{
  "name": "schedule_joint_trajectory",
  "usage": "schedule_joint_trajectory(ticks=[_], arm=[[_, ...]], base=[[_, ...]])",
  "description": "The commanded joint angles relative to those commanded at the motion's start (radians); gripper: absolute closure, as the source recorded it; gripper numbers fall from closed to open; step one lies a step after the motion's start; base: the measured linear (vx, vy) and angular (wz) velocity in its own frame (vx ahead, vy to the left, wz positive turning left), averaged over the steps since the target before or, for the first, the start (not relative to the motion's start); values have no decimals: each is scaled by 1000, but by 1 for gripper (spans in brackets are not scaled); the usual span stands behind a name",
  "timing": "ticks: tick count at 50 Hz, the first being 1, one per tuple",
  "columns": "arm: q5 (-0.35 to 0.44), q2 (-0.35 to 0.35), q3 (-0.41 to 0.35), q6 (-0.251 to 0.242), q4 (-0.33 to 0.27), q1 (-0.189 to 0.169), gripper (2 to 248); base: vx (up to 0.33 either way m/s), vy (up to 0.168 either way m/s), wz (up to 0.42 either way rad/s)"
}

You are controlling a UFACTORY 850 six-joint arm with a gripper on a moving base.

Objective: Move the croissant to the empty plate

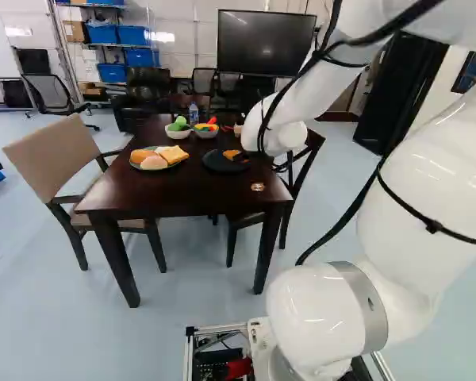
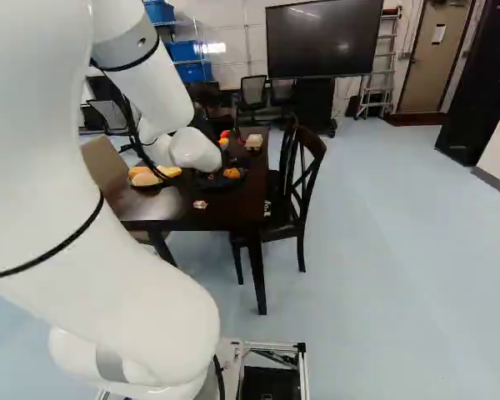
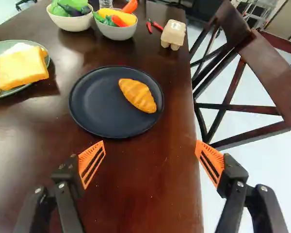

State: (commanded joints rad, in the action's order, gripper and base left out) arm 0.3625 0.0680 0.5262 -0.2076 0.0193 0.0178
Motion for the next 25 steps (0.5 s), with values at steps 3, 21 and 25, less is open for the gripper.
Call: schedule_joint_trajectory(ticks=[3, 21, 25], arm=[[32, 13, -27, 13, -1, -1, 3], [200, 83, -172, 81, -8, -7, 3], [232, 96, -200, 94, -9, -8, 3]], base=[[0, 0, 0], [0, 0, 0], [0, 0, 0]])
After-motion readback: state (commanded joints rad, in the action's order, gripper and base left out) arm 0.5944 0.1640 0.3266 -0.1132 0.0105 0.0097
